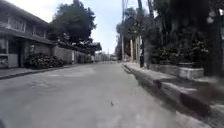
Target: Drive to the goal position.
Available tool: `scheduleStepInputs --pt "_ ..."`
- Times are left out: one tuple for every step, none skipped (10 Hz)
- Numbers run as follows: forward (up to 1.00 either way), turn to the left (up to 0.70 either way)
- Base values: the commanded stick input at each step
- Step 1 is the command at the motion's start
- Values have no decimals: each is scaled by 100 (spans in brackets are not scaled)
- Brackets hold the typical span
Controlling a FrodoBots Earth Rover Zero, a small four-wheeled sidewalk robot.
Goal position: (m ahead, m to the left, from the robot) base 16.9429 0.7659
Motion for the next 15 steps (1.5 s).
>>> scheduleStepInputs --pt "100 0" --pt "100 0" --pt "100 0" --pt "100 0" --pt "100 0" --pt "100 0" --pt "100 0" --pt "100 0" --pt "100 0" --pt "100 0" --pt "100 0" --pt "100 0" --pt "100 -1" --pt "100 -8" --pt "100 -16"
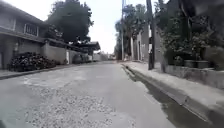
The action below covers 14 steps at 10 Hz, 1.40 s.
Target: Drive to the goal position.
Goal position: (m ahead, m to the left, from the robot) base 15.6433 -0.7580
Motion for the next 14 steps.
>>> scheduleStepInputs --pt "100 -31" --pt "100 -39" --pt "100 -40" --pt "100 -40" --pt "100 -38" --pt "100 -13" --pt "100 -1" --pt "100 0" --pt "100 0" --pt "100 0" --pt "100 0" --pt "100 3" --pt "100 37" --pt "100 38"
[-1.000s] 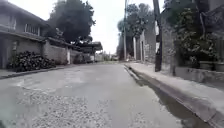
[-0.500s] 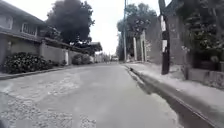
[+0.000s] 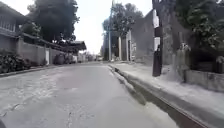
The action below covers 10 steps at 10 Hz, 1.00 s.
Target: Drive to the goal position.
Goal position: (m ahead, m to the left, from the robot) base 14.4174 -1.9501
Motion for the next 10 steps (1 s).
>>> scheduleStepInputs --pt "100 36" --pt "100 7" --pt "100 0" --pt "100 0" --pt "100 0" --pt "100 0" --pt "100 0" --pt "100 0" --pt "100 0" --pt "100 0"
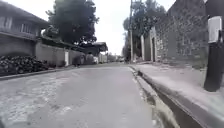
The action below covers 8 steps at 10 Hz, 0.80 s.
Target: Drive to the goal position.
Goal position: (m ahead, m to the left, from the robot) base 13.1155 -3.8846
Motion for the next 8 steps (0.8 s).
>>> scheduleStepInputs --pt "100 0" --pt "100 0" --pt "100 0" --pt "100 -12" --pt "100 -40" --pt "100 -40" --pt "100 -40" --pt "100 -40"
